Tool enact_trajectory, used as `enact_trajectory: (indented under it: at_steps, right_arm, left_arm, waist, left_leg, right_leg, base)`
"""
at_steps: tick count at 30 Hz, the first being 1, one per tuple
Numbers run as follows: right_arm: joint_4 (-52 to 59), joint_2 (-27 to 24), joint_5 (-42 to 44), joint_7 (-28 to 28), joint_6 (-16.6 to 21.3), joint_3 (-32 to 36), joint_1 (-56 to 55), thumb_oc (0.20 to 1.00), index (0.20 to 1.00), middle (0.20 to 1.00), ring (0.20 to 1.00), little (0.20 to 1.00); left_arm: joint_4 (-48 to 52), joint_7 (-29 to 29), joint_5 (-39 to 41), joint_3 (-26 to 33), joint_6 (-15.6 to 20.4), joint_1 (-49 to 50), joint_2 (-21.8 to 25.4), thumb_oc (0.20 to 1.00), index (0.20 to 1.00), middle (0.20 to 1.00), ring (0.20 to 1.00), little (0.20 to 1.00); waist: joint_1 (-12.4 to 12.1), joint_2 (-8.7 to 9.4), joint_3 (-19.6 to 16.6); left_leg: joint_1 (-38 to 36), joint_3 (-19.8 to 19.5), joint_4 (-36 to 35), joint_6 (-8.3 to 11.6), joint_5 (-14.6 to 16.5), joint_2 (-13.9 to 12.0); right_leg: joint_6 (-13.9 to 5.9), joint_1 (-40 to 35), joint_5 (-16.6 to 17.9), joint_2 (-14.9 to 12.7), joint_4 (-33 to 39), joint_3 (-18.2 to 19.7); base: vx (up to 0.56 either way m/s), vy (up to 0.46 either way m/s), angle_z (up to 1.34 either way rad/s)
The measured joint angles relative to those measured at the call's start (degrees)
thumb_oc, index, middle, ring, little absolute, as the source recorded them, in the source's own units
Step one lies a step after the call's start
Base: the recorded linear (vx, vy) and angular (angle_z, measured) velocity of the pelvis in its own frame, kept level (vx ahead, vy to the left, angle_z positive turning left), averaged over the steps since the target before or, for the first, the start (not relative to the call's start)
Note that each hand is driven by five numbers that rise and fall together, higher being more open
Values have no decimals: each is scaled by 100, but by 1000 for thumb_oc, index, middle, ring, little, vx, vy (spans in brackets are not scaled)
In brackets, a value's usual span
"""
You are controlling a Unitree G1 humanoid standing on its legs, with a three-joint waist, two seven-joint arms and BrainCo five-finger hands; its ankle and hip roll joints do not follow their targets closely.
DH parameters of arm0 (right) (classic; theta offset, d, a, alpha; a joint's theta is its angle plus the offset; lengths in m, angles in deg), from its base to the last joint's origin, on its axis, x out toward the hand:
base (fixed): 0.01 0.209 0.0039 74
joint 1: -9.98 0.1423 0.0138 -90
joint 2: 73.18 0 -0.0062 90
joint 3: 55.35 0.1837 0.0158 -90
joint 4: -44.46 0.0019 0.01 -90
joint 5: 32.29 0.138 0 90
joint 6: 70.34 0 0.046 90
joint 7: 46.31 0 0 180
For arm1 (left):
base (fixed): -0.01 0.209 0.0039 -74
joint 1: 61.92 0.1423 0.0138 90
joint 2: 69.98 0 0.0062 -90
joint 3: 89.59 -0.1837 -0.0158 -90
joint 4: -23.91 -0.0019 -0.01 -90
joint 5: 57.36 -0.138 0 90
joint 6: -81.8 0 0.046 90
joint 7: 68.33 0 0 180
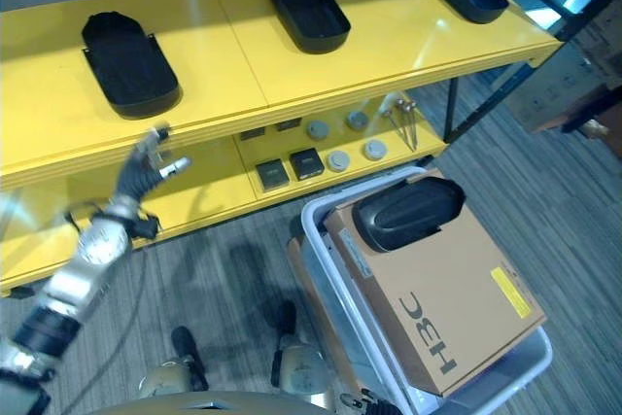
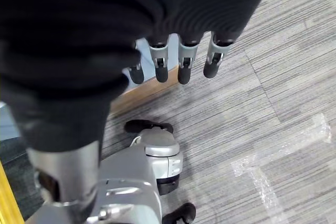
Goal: Move parts from the plastic box to the shelf.
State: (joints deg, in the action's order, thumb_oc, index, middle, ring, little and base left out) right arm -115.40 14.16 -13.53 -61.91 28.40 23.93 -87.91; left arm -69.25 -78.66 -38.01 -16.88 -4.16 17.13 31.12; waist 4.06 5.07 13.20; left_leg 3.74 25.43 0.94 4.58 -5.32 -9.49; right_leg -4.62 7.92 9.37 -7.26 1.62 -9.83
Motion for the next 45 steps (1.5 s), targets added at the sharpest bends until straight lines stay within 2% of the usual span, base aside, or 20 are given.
enact_trajectory:
  at_steps: [3, 4, 5, 7, 10, 15, 17, 19, 23, 25, 34, 45]
  right_arm:
    - [-24, -2, 0, 22, -23, 65, -94, 1000, 1000, 1000, 1000, 1000]
    - [-34, -1, -3, 59, -41, 53, -117, 1000, 1000, 1000, 1000, 1000]
    - [-34, 1, -6, 150, -84, 14, -126, 1000, 1000, 1000, 1000, 1000]
    - [-34, -3, -7, 206, -113, 7, -127, 1000, 1000, 1000, 1000, 1000]
    - [-38, -6, -6, 224, -117, 11, -128, 1000, 1000, 1000, 1000, 1000]
    - [-57, -6, -82, 239, -107, 11, -329, 1000, 1000, 1000, 1000, 1000]
    - [-51, 4, -130, 237, -97, -36, -355, 1000, 1000, 1000, 1000, 1000]
    - [-39, 4, -247, 237, -96, -56, -381, 1000, 1000, 1000, 1000, 1000]
    - [94, -1, -344, 226, -108, -259, -503, 1000, 1000, 1000, 1000, 1000]
    - [138, 0, -344, 195, -102, -278, -494, 1000, 1000, 1000, 1000, 1000]
    - [142, -2, -341, 186, -87, -451, -473, 1000, 1000, 1000, 1000, 1000]
    - [137, -18, -329, 181, -23, -489, -147, 1000, 1000, 1000, 1000, 1000]
  left_arm:
    - [-344, 70, 192, -106, -24, 275, -30, 200, 200, 200, 200, 200]
    - [-425, 59, 195, -109, 73, 277, -31, 200, 200, 200, 200, 200]
    - [-704, -18, 195, -136, 330, 334, -60, 200, 200, 200, 200, 200]
    - [-697, -69, 192, -124, 478, 291, -66, 200, 200, 200, 200, 200]
    - [-636, -150, 182, -115, 779, -28, -67, 200, 200, 200, 200, 200]
    - [-747, -767, 181, -27, 853, -773, -94, 200, 200, 200, 200, 200]
    - [-1536, -1113, 69, 141, 851, -1287, -185, 200, 200, 200, 200, 200]
    - [-2292, -1425, -18, 156, 854, -1775, -132, 200, 200, 200, 200, 200]
    - [-4282, -1686, -95, 204, 846, -2525, -43, 200, 200, 200, 200, 200]
    - [-4798, -1690, -88, 193, 757, -2805, 43, 200, 200, 200, 200, 200]
    - [-4550, -1677, -89, 133, 539, -2878, 136, 200, 200, 200, 200, 200]
    - [-5509, -1687, -76, 87, 249, -3892, 576, 200, 200, 200, 200, 200]
  waist:
    - [-16, -175, 51]
    - [-25, -232, 49]
    - [6, -311, 59]
    - [41, -365, 59]
    - [93, -371, 55]
    - [366, -316, 45]
    - [525, -161, -75]
    - [584, -49, -157]
    - [771, -18, -228]
    - [781, -7, -241]
    - [771, 2, -194]
    - [858, -4, 80]
  left_leg:
    - [-104, 15, -254, -30, -139, 112]
    - [-120, 15, -308, -38, -157, 121]
    - [-255, 32, -420, -30, -175, 151]
    - [-283, 32, -441, -30, -175, 155]
    - [-289, 35, -523, -20, -183, 175]
    - [-545, 132, -571, -12, -188, 157]
    - [-617, 150, -542, -1, -180, 120]
    - [-688, 240, -542, 25, -162, 104]
    - [-748, 300, -540, 31, -131, 90]
    - [-692, 317, -541, 25, -133, 86]
    - [-527, 320, -541, 6, -192, 80]
    - [-374, 329, -539, 5, -222, 71]
  right_leg:
    - [-18, -28, 13, -62, 57, -12]
    - [-19, -33, 13, -74, 74, -14]
    - [-23, -129, 16, -79, 144, -20]
    - [-35, -164, 22, -77, 168, -21]
    - [-36, -163, 22, -78, 234, -23]
    - [-55, -358, 34, -64, 242, -27]
    - [-69, -415, 44, -23, 224, -26]
    - [-99, -442, 63, 2, 224, -2]
    - [-102, -451, 55, 18, 189, 38]
    - [-70, -355, 25, 19, 127, 81]
    - [-43, -148, 6, 16, 46, 117]
    - [-83, 20, 53, 37, 17, 131]
  base:
    - [6, 16, 3]
    - [0, 0, 0]
    - [2, -3, -4]
    - [-2, 2, -2]
    - [11, 5, 0]
    - [70, -15, -11]
    - [84, -21, -5]
    - [39, -14, -17]
    - [-21, -10, -9]
    - [-30, -7, -5]
    - [-17, -1, 0]
    - [-6, 3, 0]
